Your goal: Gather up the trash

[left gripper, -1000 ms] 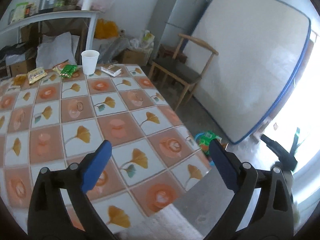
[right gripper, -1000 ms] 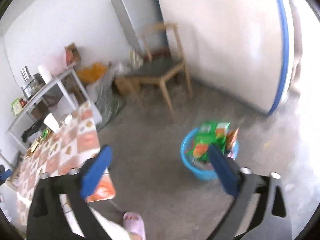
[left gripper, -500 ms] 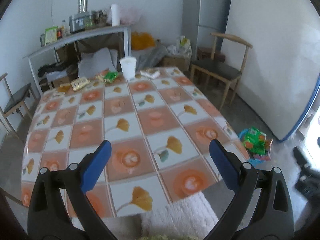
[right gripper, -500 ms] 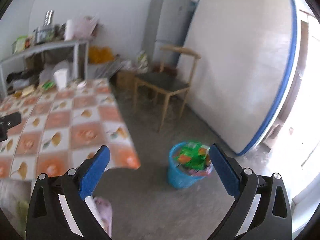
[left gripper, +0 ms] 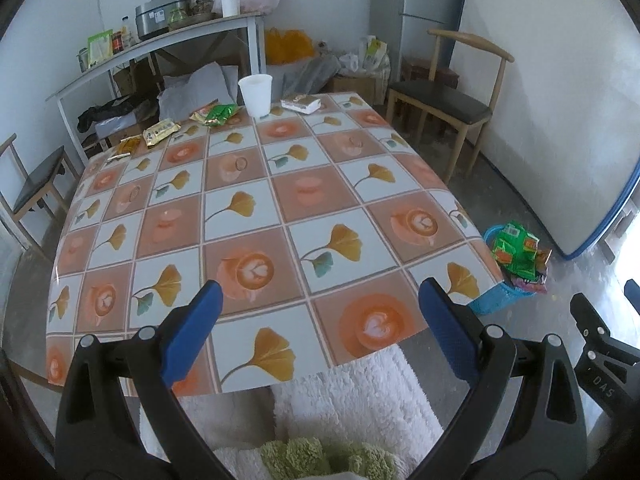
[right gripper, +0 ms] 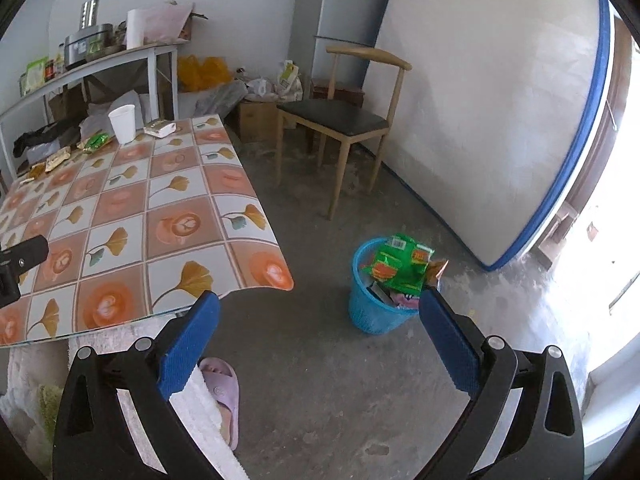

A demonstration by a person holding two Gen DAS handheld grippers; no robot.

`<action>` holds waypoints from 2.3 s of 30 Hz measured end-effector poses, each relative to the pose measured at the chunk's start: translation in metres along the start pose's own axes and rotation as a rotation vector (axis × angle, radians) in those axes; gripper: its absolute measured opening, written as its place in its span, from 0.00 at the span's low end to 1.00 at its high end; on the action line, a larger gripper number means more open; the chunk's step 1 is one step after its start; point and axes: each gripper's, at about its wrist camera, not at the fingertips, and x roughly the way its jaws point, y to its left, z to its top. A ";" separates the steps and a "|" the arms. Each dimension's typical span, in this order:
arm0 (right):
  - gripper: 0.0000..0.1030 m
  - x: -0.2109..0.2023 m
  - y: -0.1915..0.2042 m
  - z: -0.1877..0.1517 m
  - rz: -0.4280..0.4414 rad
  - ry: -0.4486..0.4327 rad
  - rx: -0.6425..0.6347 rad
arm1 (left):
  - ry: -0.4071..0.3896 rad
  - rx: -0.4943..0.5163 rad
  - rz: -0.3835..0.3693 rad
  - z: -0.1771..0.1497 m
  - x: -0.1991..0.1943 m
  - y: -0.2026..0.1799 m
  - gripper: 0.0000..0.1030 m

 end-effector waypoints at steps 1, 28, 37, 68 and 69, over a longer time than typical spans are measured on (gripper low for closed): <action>0.94 0.002 -0.001 0.000 0.004 0.006 0.005 | 0.003 0.003 0.001 0.000 0.000 -0.001 0.92; 0.94 0.021 -0.004 -0.004 0.052 0.060 0.031 | 0.027 0.016 0.035 0.001 0.006 -0.002 0.92; 0.94 0.020 -0.005 -0.002 0.055 0.053 0.028 | 0.025 0.013 0.035 0.003 0.005 -0.003 0.92; 0.94 0.008 0.021 0.019 0.096 -0.008 -0.039 | 0.018 -0.089 0.075 0.009 0.001 0.032 0.92; 0.94 0.008 0.021 0.019 0.096 -0.007 -0.040 | 0.017 -0.088 0.074 0.009 0.001 0.032 0.92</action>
